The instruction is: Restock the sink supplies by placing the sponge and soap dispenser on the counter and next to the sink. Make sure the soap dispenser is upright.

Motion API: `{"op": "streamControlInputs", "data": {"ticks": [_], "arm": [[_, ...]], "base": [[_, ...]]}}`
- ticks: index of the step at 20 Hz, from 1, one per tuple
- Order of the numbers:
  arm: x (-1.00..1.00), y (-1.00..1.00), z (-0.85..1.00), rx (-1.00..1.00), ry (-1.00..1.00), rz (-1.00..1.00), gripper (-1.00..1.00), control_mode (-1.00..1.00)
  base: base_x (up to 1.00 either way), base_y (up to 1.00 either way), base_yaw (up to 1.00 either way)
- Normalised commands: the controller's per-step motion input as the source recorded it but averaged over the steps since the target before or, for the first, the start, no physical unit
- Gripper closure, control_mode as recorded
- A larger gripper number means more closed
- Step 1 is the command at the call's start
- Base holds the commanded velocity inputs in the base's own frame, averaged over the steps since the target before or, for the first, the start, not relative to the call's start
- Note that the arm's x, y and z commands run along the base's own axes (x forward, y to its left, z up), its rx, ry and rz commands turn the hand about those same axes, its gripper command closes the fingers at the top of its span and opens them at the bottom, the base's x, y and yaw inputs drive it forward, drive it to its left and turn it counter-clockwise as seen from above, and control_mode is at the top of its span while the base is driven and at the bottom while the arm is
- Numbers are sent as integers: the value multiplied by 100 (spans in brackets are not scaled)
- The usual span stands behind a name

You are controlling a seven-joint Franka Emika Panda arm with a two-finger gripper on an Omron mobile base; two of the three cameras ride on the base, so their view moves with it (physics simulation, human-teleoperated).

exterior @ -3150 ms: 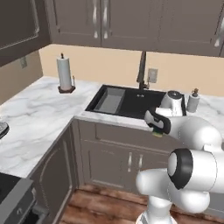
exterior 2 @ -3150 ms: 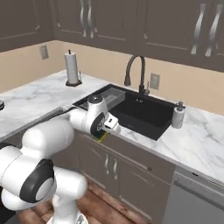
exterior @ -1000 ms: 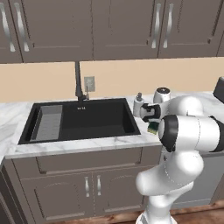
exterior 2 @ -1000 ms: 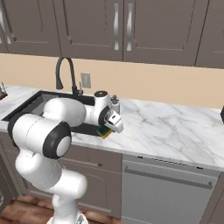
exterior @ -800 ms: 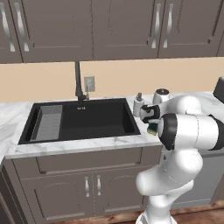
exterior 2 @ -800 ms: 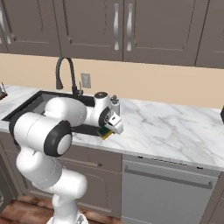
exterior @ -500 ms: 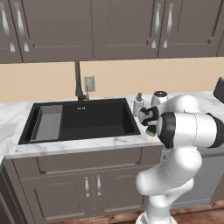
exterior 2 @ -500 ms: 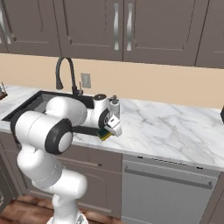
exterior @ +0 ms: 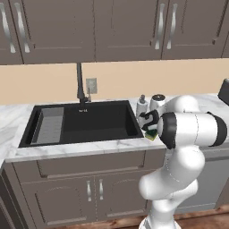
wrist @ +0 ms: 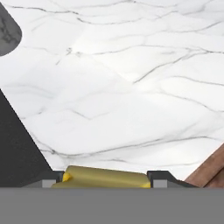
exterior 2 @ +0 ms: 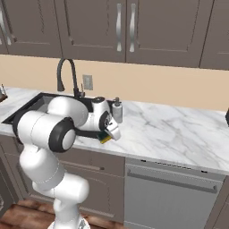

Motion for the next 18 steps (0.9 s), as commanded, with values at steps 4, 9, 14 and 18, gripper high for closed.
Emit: {"op": "streamControlInputs", "data": {"ticks": [4, 9, 14, 18], "arm": [[10, 2, -8, 0, 0, -6, 100, -100], [3, 0, -10, 0, 0, -1, 100, -100], [6, 0, -8, 0, 0, 0, -100, -100], [14, -15, 0, 3, -1, 0, -100, -100]], "base": [[0, 0, 0], [0, 0, 0], [0, 0, 0], [0, 0, 0]]}}
